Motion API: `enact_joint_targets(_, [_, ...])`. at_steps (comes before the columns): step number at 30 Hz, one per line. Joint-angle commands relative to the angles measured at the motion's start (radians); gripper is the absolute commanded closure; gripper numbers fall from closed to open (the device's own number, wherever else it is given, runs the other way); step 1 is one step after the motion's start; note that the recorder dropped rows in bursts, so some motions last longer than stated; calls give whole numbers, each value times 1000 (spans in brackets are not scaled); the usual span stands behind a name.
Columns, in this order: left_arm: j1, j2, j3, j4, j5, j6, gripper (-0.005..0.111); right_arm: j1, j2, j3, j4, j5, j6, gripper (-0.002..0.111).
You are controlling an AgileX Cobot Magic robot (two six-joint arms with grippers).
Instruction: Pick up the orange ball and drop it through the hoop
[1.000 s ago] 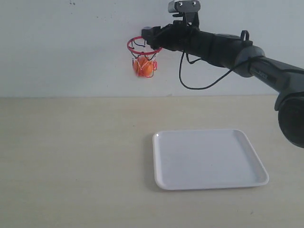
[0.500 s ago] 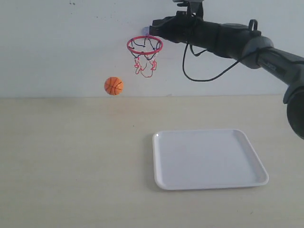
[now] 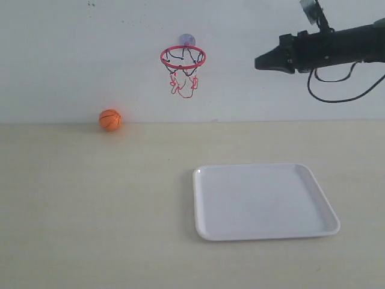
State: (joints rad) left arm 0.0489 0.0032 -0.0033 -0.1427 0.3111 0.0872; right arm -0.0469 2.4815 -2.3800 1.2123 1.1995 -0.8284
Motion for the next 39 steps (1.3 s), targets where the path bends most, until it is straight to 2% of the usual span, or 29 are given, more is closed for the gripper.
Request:
enact_joint_targets(1, [3, -3, 3, -6, -4, -8, 103, -3, -97, 29, -250, 22, 188, 109])
enact_joint_targets(8, [1, -3, 3, -6, -4, -8, 103, -2, -431, 512, -274, 22, 14, 109])
enact_joint_targets(11, [1, -3, 3, -6, -4, -8, 103, -2, -540, 704, -274, 22, 17, 109])
enact_joint_targets(15, [1, -3, 3, -6, -4, -8, 103, -2, -635, 826, -276, 22, 43, 109])
enact_joint_targets(33, [1, -3, 3, -6, -4, -8, 103, -2, -646, 822, -281, 22, 45, 109])
enact_joint_targets(39, [1, -3, 3, -6, -4, -8, 103, -2, -795, 822, -279, 6, 70, 109])
